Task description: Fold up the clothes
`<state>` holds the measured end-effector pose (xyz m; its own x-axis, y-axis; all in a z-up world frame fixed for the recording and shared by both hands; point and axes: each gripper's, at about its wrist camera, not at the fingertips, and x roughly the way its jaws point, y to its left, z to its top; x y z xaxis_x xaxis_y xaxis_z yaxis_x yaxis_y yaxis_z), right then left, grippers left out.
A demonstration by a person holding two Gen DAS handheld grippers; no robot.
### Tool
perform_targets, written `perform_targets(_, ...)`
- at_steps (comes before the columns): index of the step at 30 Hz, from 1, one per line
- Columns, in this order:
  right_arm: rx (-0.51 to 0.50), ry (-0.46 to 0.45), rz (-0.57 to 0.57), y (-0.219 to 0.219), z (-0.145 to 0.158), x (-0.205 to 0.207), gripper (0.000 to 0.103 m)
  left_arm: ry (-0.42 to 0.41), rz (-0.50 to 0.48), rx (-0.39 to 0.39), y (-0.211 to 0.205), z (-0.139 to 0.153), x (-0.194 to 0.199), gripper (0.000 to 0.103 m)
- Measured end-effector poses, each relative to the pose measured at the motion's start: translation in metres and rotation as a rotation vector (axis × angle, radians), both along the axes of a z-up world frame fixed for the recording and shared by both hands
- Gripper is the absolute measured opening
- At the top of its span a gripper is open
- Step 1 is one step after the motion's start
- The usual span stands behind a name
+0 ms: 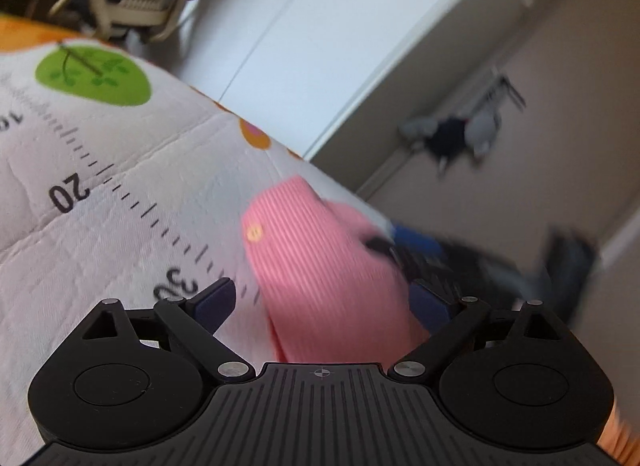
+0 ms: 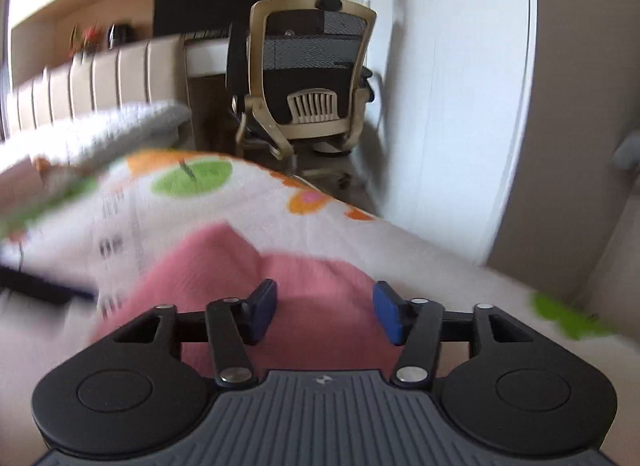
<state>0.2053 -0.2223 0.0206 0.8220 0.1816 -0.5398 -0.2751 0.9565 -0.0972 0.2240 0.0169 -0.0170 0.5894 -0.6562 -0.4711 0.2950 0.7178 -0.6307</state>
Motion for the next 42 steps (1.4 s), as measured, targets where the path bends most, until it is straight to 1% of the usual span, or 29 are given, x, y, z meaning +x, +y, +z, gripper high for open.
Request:
perform_targets(1,-0.064,0.001,-0.005,-0.003,-0.003,-0.013,0.060,0.014,0.011,-0.024,0.001,-0.004,0.007,0.097)
perform_targets(2,-0.115,0.015,-0.013,-0.006,-0.009,-0.022,0.060,0.027,0.008,-0.033,-0.004,-0.008,0.013,0.097)
perform_targets(3,-0.141,0.032,-0.023,-0.009,-0.016,-0.026,0.060,0.039,0.005,-0.041,-0.009,-0.013,0.019,0.097)
perform_targets(6,-0.131,0.056,-0.048,-0.019,-0.028,-0.036,0.060,0.073,-0.002,-0.065,-0.024,-0.025,0.035,0.097)
perform_targets(7,-0.122,0.056,-0.052,-0.017,-0.028,-0.036,0.060,0.049,0.008,-0.055,-0.029,-0.025,0.035,0.097)
perform_targets(9,-0.115,0.053,-0.055,-0.013,-0.028,-0.036,0.060,0.033,0.013,-0.011,-0.038,-0.023,0.033,0.097)
perform_targets(11,-0.131,0.032,-0.043,-0.007,-0.025,-0.038,0.058,0.001,0.006,0.084,-0.048,-0.018,0.026,0.093)
perform_targets(13,-0.092,0.009,-0.032,-0.007,-0.015,-0.039,0.058,-0.024,0.006,0.153,-0.050,-0.015,0.018,0.095)
perform_targets(14,-0.051,-0.001,-0.027,-0.009,-0.009,-0.038,0.058,-0.036,0.005,0.188,-0.052,-0.014,0.015,0.095)
perform_targets(15,0.027,-0.005,-0.024,-0.015,-0.001,-0.035,0.058,-0.048,0.005,0.220,-0.053,-0.012,0.012,0.095)
perform_targets(16,0.094,-0.007,-0.024,-0.020,0.006,-0.031,0.058,-0.048,0.000,0.224,-0.051,-0.012,0.010,0.095)
perform_targets(19,0.241,-0.003,-0.037,-0.031,0.018,-0.014,0.058,-0.053,-0.005,0.251,-0.051,-0.012,0.007,0.095)
perform_targets(20,0.272,-0.004,-0.041,-0.033,0.021,-0.008,0.058,-0.059,-0.008,0.267,-0.052,-0.011,0.005,0.095)
perform_targets(23,0.274,0.001,-0.044,-0.027,0.021,0.012,0.058,-0.081,-0.025,0.311,-0.054,-0.011,0.001,0.096)
perform_targets(26,0.286,0.029,-0.065,-0.027,0.021,0.027,0.064,-0.088,-0.033,0.318,-0.054,-0.012,0.000,0.096)
perform_targets(31,0.383,0.077,-0.144,-0.057,0.003,0.014,0.065,-0.096,-0.041,0.312,-0.049,-0.013,-0.003,0.097)
perform_targets(32,0.404,0.087,-0.160,-0.063,-0.001,0.011,0.065,-0.097,-0.040,0.295,-0.045,-0.013,-0.004,0.096)
perform_targets(33,0.416,0.086,-0.172,-0.069,-0.004,0.003,0.065,-0.100,-0.039,0.261,-0.040,-0.012,-0.006,0.096)
perform_targets(34,0.409,0.068,-0.176,-0.071,-0.006,-0.012,0.065,-0.107,-0.042,0.214,-0.032,-0.013,-0.010,0.096)
perform_targets(36,0.372,0.022,-0.182,-0.075,-0.005,-0.042,0.065,-0.122,-0.051,0.161,-0.018,-0.014,-0.021,0.096)
perform_targets(37,0.330,-0.001,-0.177,-0.075,-0.004,-0.056,0.064,-0.134,-0.052,0.172,-0.014,-0.014,-0.027,0.096)
perform_targets(38,0.259,-0.022,-0.159,-0.071,-0.002,-0.068,0.063,-0.145,-0.055,0.203,-0.012,-0.013,-0.034,0.096)
perform_targets(40,0.117,-0.066,-0.122,-0.063,0.002,-0.092,0.062,-0.176,-0.073,0.294,-0.013,-0.008,-0.049,0.096)
perform_targets(41,0.026,-0.086,-0.097,-0.056,0.002,-0.102,0.061,-0.201,-0.086,0.344,-0.015,-0.005,-0.057,0.096)
perform_targets(42,-0.098,-0.103,-0.060,-0.044,-0.002,-0.111,0.061,-0.232,-0.101,0.393,-0.019,-0.002,-0.067,0.096)
